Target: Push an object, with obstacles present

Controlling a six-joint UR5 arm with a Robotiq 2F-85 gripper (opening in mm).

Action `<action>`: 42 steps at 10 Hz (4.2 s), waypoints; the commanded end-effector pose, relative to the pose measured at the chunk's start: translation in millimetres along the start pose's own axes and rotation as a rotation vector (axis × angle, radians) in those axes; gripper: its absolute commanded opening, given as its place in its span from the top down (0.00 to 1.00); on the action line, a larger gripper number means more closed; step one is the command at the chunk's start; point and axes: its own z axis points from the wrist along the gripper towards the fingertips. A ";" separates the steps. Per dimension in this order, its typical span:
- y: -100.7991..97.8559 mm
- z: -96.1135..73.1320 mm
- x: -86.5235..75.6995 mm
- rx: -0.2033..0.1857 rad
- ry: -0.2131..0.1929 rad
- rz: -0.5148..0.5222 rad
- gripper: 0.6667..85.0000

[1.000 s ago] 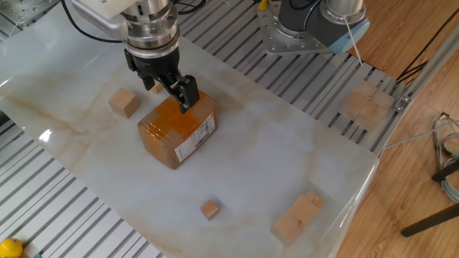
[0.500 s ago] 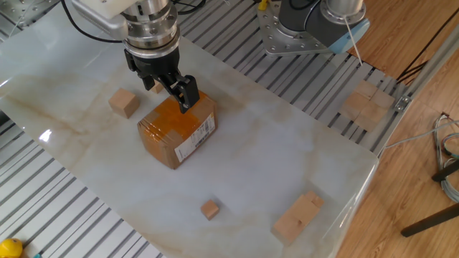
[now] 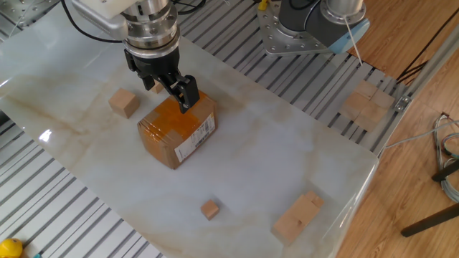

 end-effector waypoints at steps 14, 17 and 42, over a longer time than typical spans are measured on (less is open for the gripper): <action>4.8 2.9 -26.1 -0.018 -0.109 0.001 0.99; 16.5 3.8 -25.2 -0.027 -0.120 0.028 0.99; 13.0 7.0 -35.1 -0.018 -0.174 -0.094 0.99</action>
